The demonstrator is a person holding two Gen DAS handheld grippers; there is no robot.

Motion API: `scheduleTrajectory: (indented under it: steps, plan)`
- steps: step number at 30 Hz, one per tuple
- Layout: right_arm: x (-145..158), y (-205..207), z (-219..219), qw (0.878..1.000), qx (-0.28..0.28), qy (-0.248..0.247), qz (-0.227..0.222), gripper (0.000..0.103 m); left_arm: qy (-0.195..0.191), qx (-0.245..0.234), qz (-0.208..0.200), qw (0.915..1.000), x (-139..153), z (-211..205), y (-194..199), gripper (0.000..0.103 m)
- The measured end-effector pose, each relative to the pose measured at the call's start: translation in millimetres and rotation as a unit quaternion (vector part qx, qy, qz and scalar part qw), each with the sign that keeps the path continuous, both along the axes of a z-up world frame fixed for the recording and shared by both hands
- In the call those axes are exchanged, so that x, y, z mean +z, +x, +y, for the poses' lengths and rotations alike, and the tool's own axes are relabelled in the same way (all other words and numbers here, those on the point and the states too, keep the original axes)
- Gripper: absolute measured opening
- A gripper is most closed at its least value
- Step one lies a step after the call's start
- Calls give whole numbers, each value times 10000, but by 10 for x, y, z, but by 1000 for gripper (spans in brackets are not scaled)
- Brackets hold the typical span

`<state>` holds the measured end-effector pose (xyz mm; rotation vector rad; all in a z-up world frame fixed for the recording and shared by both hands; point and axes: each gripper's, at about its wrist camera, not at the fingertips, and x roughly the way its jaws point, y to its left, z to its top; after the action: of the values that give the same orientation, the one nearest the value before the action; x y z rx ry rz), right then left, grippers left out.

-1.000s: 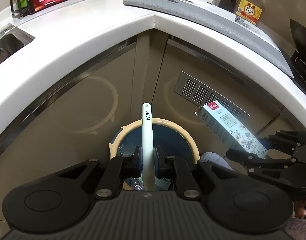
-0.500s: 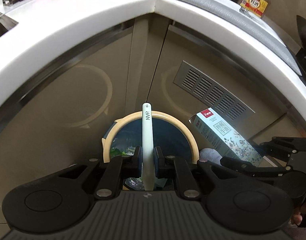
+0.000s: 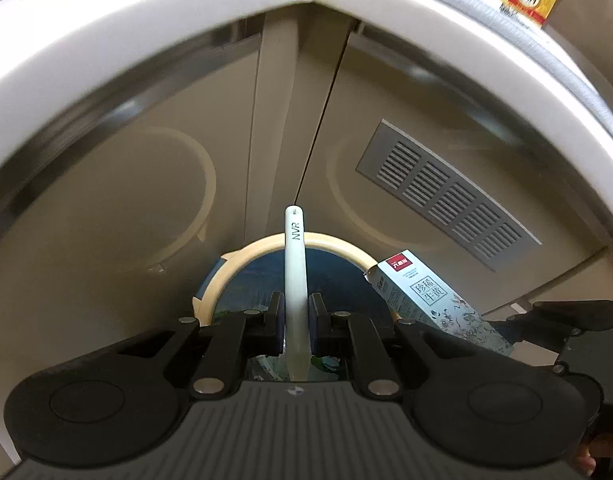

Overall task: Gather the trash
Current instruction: 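Carry the floral box and toothbrush down over the blue bin with both grippers, then open both grippers to drop the box and toothbrush into the bin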

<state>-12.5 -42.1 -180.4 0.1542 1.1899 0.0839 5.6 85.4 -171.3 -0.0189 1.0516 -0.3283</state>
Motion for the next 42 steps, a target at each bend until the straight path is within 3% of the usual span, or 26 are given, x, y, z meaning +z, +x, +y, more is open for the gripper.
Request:
scheduleTrajectory:
  steps: [13, 29, 31, 32, 33, 34, 35, 39, 42]
  plan:
    - [-492, 380, 22, 9984, 24, 70, 553, 42, 283, -92, 857, 9959, -647, -268, 497, 13]
    - [-875, 618, 93, 9944, -45, 28, 1059, 42, 788, -134, 1385, 9871, -1231, -415, 833, 15]
    - [-897, 651, 69, 9943, -98, 50, 1065, 43, 837, -138, 1473, 9854, -1282, -415, 870, 45]
    - [-902, 662, 52, 9942, -115, 73, 1067, 51, 884, -142, 1522, 9843, -1302, -415, 891, 86]
    - [-903, 669, 32, 9939, -151, 64, 1087, 59, 971, -111, 1523, 9835, -1305, -413, 908, 102]
    - [-909, 671, 16, 9937, -208, 20, 1102, 80, 1011, -79, 1392, 9851, -1285, -398, 898, 103]
    - [-908, 662, 9, 9938, -259, -15, 1078, 91, 1032, -95, 1302, 9861, -1256, -383, 880, 103]
    - [-815, 595, 2, 9950, -256, -36, 968, 91, 1017, -124, 1388, 9850, -1135, -317, 785, 103]
    - [-633, 495, 24, 9964, -210, 9, 818, 91, 1020, -168, 1200, 9874, -909, -246, 603, 103]
